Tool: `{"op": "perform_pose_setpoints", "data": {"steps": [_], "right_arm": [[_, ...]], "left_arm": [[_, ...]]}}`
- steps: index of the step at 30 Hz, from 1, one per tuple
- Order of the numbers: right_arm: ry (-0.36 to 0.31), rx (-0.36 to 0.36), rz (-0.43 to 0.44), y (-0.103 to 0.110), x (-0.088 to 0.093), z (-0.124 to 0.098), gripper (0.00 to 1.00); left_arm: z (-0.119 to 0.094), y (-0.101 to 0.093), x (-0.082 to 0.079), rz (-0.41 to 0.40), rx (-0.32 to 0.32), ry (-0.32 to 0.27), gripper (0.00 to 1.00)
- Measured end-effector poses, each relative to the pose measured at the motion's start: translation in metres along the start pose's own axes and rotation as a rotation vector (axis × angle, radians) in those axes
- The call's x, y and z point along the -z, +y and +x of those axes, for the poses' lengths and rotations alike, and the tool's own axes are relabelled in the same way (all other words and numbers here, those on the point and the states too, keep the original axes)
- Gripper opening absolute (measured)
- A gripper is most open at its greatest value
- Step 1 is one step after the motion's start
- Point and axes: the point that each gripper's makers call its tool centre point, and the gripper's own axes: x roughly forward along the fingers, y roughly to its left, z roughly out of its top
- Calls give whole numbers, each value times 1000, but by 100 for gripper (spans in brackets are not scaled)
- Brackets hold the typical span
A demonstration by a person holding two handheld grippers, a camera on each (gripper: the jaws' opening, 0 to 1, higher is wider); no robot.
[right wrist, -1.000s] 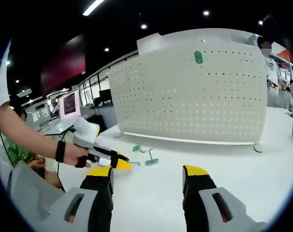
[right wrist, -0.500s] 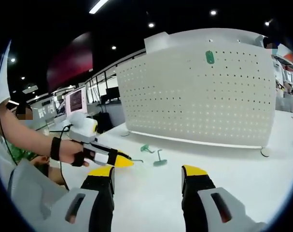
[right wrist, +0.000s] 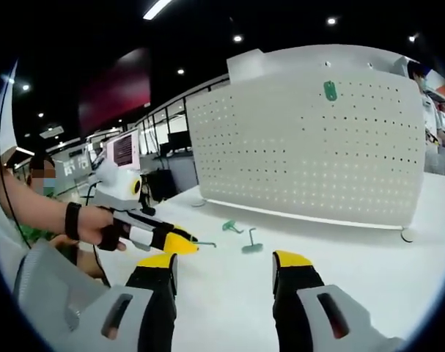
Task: Insert the hook assembly into the mounting plate slot until the hook locks in place.
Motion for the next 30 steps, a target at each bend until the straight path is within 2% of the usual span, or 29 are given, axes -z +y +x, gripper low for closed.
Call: {"op": "perform_pose_setpoints", "data": {"steps": [9,13,17,24,27,28,30], "right_arm": [[4,-34,-17,13,-2,-1,51],[11,-56,-36,18,-3,0,51],[3,-83,-48,22,-6,1,46],[19,-139,-56,31,-3,4,41],[30,-157,-72,33,-1,5,41],[30,-163,-76,33,-1,6,41],[21,-178,-77,35,-2,6,40]], "left_arm": [[-18,-14,-5,-86,19,-35,31],[-26,-24,-10,-125,39,-30,31],[-33,-35,-15,-179,83,-24,31],[-39,-44,-20,-211,105,-36,31],[-42,-51,-21,-263,129,-39,31],[-44,-57,-21,-306,156,-37,30],[-46,-57,-22,-323,158,-48,30]]}}
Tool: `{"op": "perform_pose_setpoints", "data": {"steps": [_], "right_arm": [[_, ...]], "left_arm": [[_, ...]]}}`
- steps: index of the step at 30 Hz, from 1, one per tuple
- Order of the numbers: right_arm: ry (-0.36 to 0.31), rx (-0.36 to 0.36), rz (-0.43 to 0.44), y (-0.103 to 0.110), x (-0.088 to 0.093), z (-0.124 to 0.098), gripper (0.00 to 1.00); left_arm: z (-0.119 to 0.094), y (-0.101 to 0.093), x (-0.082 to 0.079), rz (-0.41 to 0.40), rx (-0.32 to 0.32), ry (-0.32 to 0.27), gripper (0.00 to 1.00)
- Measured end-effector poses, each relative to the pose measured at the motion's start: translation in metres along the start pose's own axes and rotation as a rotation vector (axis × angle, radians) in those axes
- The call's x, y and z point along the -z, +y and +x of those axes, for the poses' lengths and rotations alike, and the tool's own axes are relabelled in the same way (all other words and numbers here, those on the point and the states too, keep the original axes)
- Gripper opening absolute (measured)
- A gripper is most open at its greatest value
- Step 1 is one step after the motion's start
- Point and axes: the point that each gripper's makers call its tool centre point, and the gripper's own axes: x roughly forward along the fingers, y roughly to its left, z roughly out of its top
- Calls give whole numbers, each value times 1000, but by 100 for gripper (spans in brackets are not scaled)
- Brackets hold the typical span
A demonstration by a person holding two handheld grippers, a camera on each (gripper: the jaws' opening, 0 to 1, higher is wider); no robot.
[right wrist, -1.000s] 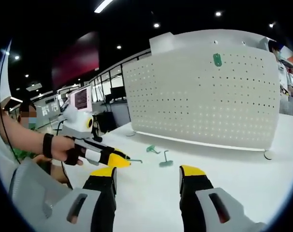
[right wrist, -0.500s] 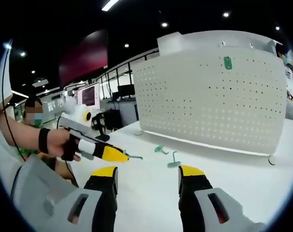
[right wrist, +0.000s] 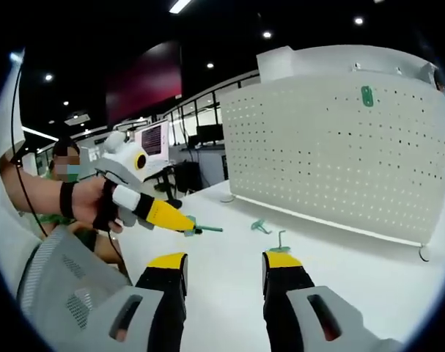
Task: Insert the hook assembly into the mounting plate slot until the hook locks in place.
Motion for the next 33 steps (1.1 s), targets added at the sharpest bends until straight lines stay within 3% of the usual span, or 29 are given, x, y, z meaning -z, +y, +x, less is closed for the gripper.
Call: {"op": "perform_pose_setpoints", "data": {"steps": [6,10,20,25,33], "right_arm": [[5,-21,-11,0,2,2,39],[-9,-57,-19,4,1,3,36],[-41,-128,-73,15,-5,8,36],[-28,-163,-136,18,-3,7,25],[-42,-236,-161,30,-5,5,15]], "left_arm": [[-2,-3,5,-25,1,9,30],[-4,-13,7,-134,50,21,30],[-2,-24,20,-161,96,80,30],[0,-33,26,-171,121,112,30],[2,-39,30,-192,153,142,30]]}}
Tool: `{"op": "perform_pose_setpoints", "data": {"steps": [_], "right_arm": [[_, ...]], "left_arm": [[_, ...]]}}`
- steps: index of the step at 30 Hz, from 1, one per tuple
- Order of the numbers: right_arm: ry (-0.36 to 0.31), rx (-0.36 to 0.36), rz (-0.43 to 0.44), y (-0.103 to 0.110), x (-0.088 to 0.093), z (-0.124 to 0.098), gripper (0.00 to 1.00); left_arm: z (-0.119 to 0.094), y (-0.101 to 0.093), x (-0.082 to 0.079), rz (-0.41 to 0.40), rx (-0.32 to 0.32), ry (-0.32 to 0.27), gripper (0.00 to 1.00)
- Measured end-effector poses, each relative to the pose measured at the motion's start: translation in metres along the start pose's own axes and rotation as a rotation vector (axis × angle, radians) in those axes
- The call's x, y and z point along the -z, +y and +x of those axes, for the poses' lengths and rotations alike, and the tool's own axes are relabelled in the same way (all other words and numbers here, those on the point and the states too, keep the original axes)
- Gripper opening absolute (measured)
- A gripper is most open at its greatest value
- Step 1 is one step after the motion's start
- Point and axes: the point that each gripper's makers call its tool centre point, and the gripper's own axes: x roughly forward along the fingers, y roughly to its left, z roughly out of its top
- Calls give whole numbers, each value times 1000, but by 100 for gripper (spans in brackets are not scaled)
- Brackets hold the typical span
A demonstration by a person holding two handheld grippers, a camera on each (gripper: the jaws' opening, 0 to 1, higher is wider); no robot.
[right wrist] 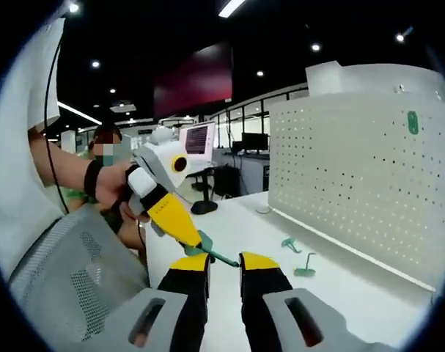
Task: Insert the hook assembly into the mounting plate slot until the hook locks in place.
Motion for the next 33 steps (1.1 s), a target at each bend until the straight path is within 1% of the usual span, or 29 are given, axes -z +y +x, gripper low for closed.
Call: {"op": "perform_pose_setpoints", "data": {"steps": [2,4,6,8,11,14,16,20,21,22,25,27,29,31,33], "right_arm": [[0,-7,3,1,0,0,15],[15,-15,-33,3,3,1,14],[27,-27,-46,5,6,1,14],[21,-26,-44,5,5,0,12],[21,-30,-48,5,6,0,10],[56,-45,-92,8,11,-2,5],[54,-51,-112,10,10,-3,4],[44,-62,-153,14,6,-5,2],[46,-69,-179,16,6,-5,2],[44,-61,-209,16,4,-6,2],[44,-69,-217,18,3,-7,2],[39,-75,-230,20,2,-9,1],[36,-87,-235,23,1,-11,1],[33,-85,-237,22,0,-11,1],[27,-83,-244,23,-3,-12,1]], "left_arm": [[0,-1,1,-5,9,12,30],[0,-3,2,-14,24,25,30],[0,-3,4,-16,26,37,30],[0,-3,6,-13,22,47,30],[-1,-3,6,-19,26,46,30],[-2,-2,5,-29,29,47,30],[-3,-3,5,-28,40,56,30],[-4,-6,0,-49,65,48,30],[-4,-6,-1,-56,69,44,30],[-4,-6,-2,-71,76,47,30],[-4,-7,-1,-98,99,52,30],[-5,-10,0,-103,114,57,30],[-5,-12,3,-159,134,76,30],[-5,-11,3,-157,145,73,30],[-5,-14,3,-179,167,72,30]]}}
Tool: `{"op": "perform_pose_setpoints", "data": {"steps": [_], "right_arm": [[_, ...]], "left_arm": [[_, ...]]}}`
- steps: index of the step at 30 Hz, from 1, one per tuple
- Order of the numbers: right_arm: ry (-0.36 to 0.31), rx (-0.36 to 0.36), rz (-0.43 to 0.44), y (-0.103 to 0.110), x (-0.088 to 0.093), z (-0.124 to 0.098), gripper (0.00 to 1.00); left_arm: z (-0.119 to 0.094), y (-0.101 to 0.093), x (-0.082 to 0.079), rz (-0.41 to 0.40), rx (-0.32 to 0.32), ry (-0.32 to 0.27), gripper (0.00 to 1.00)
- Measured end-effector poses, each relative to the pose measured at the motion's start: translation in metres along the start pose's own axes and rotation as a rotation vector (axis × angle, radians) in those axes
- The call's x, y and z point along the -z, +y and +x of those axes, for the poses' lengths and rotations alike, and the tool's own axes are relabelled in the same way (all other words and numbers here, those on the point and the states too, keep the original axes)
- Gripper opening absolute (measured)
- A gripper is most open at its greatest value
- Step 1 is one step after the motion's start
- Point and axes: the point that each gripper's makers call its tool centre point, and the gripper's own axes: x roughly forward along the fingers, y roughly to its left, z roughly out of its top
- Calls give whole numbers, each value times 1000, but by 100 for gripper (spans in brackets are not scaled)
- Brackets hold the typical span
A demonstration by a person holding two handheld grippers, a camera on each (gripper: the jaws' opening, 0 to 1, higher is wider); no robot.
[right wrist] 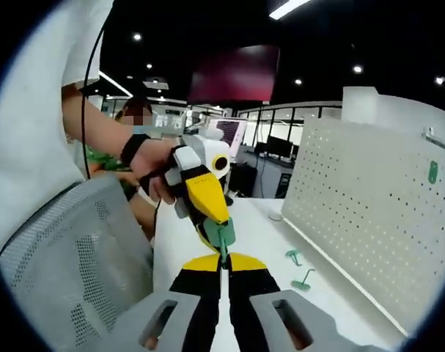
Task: Insert the hook assembly into the mounting plate slot until the hook locks in place.
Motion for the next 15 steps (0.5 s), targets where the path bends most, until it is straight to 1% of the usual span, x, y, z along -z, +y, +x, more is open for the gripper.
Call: {"op": "perform_pose_setpoints", "data": {"steps": [2,3,6,7,9,10,13,15], "right_arm": [[-30,-7,1,1,-6,-1,1],[-43,-5,17,1,-8,-1,2],[-40,-8,-6,2,-7,-1,2],[-41,-8,-6,2,-8,0,2],[-61,-7,-5,2,-10,0,2],[-67,0,5,1,-10,0,2],[-77,-2,-9,2,-13,0,2],[-81,-2,-9,2,-14,0,2]], "left_arm": [[-2,-4,-1,-24,39,-5,30],[-2,-5,-1,-48,50,-11,30],[-2,-4,1,-52,55,-14,30],[-2,-4,1,-65,62,-17,30],[-3,-5,1,-94,85,-21,30],[-3,-5,0,-98,87,-32,30],[-4,-7,0,-111,112,-44,30],[-4,-8,0,-123,122,-44,30]]}}
